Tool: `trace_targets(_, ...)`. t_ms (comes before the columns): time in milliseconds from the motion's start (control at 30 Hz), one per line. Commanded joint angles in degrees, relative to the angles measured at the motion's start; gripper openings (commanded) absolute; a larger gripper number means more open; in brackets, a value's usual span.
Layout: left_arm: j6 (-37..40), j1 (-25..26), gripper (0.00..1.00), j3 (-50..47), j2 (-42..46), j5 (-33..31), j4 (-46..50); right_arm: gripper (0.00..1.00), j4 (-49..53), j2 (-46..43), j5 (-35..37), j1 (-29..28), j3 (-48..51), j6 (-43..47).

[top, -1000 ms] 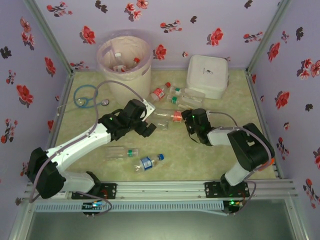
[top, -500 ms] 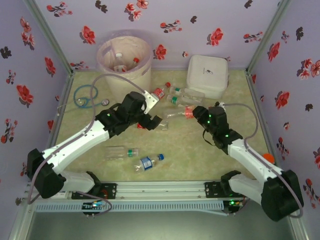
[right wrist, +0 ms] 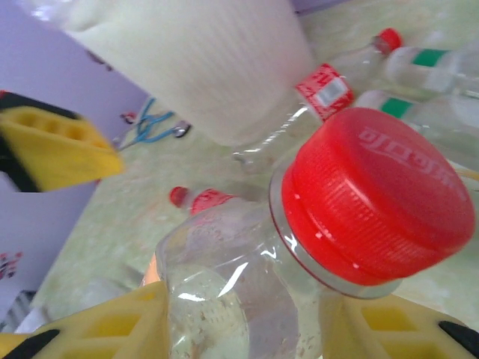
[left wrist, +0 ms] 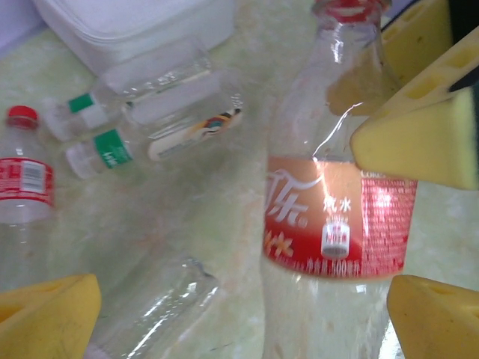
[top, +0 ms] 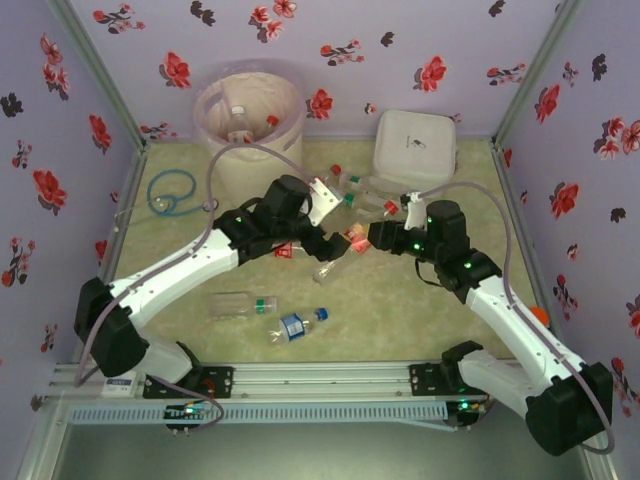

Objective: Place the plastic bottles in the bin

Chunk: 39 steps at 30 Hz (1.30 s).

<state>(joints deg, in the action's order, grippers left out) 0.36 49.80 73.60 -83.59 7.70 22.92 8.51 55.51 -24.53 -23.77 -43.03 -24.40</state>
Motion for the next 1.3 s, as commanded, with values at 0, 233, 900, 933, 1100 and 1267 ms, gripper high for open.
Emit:
trace_targets(0,-1.9,0.7,1.00,0.5,-1.4,4.4,-2.6,0.20,-5.2,-0.2,-7.4,0.0,-0.3,0.8)
trace_targets(233,0.3,0.8,0.95,-1.2,-2.3,8.5,-5.5,0.20,-6.1,-0.7,-9.1,-0.3,0.2,0.5)
trace_targets(900,-0.3,-0.2,0.44,-0.7,-3.3,6.8,-6.7,0.69,-0.6,-3.6,-3.6,-1.4,-0.1,6.9)
trace_targets(933,-0.4,-0.5,0.43,-0.3,-3.0,5.9,-6.4,0.76,2.7,-4.3,-1.8,-1.4,-0.8,8.7)
trace_targets(1100,0.0,-2.0,0.40,1.5,-0.9,2.9,-6.7,0.93,11.5,-10.1,5.8,-0.9,-1.0,13.2)
trace_targets(1267,1.4,-3.3,0.41,7.6,0.8,-3.0,-6.3,0.97,12.2,-12.4,11.1,-0.7,0.2,12.3)
